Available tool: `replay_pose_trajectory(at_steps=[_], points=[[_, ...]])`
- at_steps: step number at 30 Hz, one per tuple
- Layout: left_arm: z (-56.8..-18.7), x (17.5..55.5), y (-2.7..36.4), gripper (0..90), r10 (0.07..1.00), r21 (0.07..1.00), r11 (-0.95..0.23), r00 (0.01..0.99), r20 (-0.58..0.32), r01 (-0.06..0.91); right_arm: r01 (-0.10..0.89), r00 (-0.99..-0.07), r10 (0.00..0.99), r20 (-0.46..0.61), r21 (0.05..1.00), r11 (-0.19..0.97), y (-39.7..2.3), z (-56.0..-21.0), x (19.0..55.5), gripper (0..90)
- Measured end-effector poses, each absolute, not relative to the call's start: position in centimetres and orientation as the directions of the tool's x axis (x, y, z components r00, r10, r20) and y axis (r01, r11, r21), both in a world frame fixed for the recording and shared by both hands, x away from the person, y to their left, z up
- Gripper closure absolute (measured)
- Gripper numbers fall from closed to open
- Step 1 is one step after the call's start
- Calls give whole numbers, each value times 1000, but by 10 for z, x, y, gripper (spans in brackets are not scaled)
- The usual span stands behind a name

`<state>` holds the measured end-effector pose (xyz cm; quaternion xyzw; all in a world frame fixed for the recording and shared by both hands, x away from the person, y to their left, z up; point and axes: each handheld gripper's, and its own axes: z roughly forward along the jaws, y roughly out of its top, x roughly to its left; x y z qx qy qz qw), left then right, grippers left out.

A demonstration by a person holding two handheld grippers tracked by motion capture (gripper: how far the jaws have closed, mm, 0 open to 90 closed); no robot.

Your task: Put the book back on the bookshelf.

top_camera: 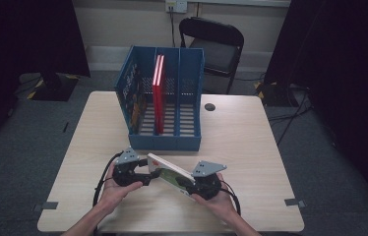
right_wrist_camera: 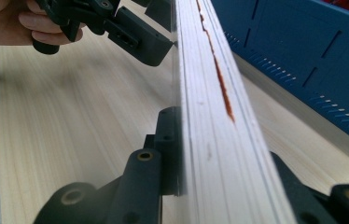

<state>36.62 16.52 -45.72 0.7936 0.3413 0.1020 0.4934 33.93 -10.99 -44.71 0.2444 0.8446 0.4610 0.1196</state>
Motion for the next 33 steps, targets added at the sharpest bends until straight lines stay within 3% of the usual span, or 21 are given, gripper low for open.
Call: replay_pose_trajectory(at_steps=[8, 19, 33], points=[[-459, 364, 168, 343, 637, 842, -277, 745, -199, 462, 297, -852, 523, 15, 837, 460, -108, -447, 337, 762], [-458, 360, 178, 168, 661, 820, -290, 723, -201, 493, 318, -853, 521, 47, 837, 446, -112, -446, 340, 764], [-457, 358, 187, 160, 695, 804, -288, 691, -198, 521, 323, -844, 534, 55, 847, 423, -120, -438, 340, 765]])
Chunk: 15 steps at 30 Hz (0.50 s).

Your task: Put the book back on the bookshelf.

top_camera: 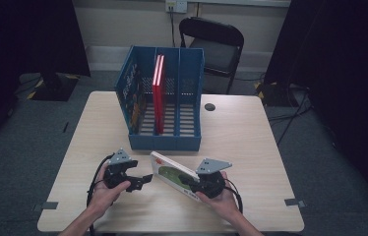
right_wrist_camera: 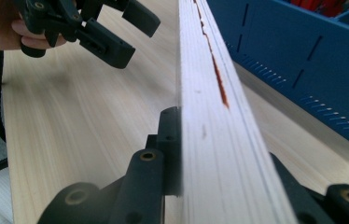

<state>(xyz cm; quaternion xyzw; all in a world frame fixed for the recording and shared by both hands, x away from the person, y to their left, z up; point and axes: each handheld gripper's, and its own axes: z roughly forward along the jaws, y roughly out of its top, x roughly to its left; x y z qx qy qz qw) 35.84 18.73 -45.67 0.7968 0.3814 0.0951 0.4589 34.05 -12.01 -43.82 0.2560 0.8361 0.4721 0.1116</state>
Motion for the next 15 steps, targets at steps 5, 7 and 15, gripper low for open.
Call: replay_pose_trajectory(at_steps=[5, 7, 15], points=[[-457, 359, 188, 161, 695, 804, -286, 691, -201, 522, 323, -837, 545, 54, 851, 413, -126, -434, 341, 766], [-457, 359, 188, 162, 694, 803, -288, 691, -200, 522, 323, -834, 549, 55, 856, 404, -128, -432, 341, 766], [-458, 358, 189, 161, 691, 802, -294, 695, -198, 520, 319, -822, 567, 56, 870, 376, -136, -424, 342, 766]])
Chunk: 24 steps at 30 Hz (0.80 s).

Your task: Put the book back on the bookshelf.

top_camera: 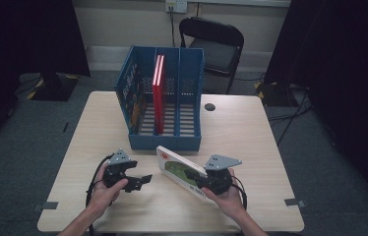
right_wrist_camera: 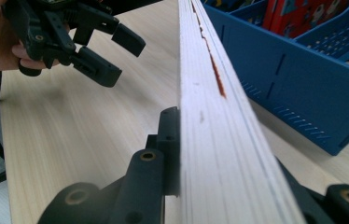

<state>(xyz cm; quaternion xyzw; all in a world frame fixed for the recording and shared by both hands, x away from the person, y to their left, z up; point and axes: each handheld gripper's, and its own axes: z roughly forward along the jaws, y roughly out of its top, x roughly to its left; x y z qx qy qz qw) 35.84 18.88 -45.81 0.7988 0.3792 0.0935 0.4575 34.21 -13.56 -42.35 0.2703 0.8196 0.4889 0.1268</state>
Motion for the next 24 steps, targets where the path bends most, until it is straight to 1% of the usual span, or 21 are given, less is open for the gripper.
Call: replay_pose_trajectory(at_steps=[3, 4, 10, 16, 17, 24], points=[[-458, 358, 190, 160, 681, 806, -296, 705, -198, 512, 319, -820, 570, 57, 872, 372, -137, -422, 342, 765], [-457, 357, 189, 160, 693, 808, -300, 698, -180, 507, 319, -818, 573, 58, 873, 368, -139, -421, 342, 765], [-457, 356, 188, 158, 700, 806, -315, 696, -159, 501, 320, -813, 579, 59, 877, 360, -142, -417, 342, 766], [-459, 357, 186, 158, 700, 794, -325, 695, -163, 513, 311, -811, 582, 55, 883, 350, -146, -410, 341, 765], [-460, 357, 185, 158, 701, 790, -338, 697, -151, 511, 310, -808, 586, 52, 884, 349, -146, -409, 341, 765], [-460, 357, 185, 158, 701, 792, -340, 698, -146, 507, 305, -801, 596, 55, 895, 327, -152, -400, 341, 766]])
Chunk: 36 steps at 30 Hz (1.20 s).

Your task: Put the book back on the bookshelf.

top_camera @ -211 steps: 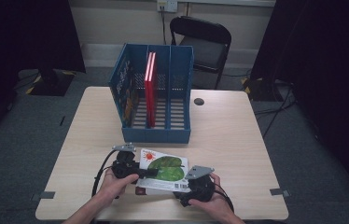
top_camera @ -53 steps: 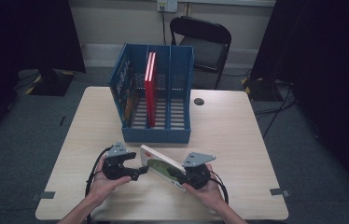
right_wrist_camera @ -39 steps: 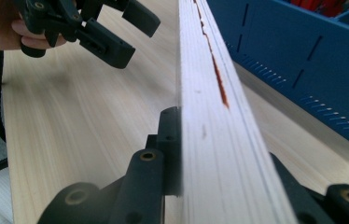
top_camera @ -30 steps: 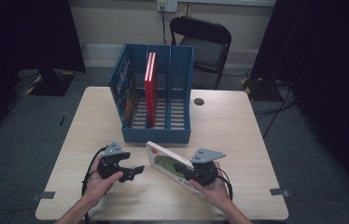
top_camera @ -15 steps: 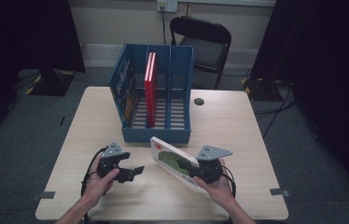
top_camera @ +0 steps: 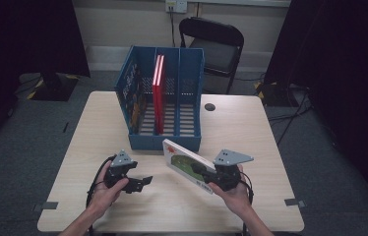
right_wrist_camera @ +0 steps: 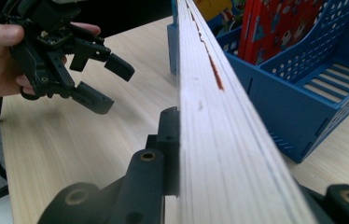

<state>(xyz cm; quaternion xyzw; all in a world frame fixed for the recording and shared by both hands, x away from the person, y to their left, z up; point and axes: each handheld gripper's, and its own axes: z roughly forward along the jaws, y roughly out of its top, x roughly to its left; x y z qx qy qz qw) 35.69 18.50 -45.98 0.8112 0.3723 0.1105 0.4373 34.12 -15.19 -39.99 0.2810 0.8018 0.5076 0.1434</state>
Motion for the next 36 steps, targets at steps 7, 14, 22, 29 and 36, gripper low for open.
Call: replay_pose_trajectory(at_steps=[7, 14, 22, 29, 36], points=[[-460, 356, 185, 158, 708, 788, -349, 694, -134, 507, 294, -793, 608, 45, 902, 317, -155, -391, 341, 766], [-460, 356, 185, 158, 712, 786, -350, 690, -129, 509, 283, -769, 638, 38, 915, 288, -160, -375, 346, 766], [-460, 355, 185, 158, 714, 785, -351, 688, -129, 511, 277, -751, 659, 43, 927, 255, -163, -363, 356, 766], [-459, 355, 185, 158, 712, 791, -344, 690, -131, 506, 282, -735, 676, 49, 929, 239, -162, -354, 366, 766], [-459, 356, 186, 158, 715, 790, -349, 688, -123, 504, 282, -705, 707, 49, 935, 216, -161, -346, 376, 766]])
